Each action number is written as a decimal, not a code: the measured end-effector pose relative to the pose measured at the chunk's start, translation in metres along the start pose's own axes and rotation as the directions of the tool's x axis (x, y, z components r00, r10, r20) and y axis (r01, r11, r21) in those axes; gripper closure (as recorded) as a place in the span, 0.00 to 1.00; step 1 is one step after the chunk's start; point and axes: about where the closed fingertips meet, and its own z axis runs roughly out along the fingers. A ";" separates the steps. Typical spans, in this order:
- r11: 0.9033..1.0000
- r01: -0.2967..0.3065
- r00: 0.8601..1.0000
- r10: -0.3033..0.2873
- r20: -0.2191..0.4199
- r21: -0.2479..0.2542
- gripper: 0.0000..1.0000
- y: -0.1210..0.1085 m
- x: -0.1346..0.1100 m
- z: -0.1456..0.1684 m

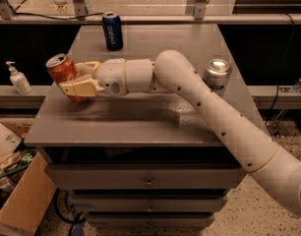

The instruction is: Place coke can upright

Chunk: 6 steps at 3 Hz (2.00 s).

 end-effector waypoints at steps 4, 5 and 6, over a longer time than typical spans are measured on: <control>0.993 0.075 0.997 -0.071 0.043 -0.089 1.00 -0.037 0.003 0.006; 0.989 0.082 0.996 -0.077 0.041 -0.122 1.00 -0.044 0.000 0.001; 0.988 0.060 0.998 -0.060 0.005 -0.144 1.00 -0.050 -0.008 -0.004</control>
Offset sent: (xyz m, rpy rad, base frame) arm -0.0199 0.0014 -0.0089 0.0350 -0.0252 -0.0215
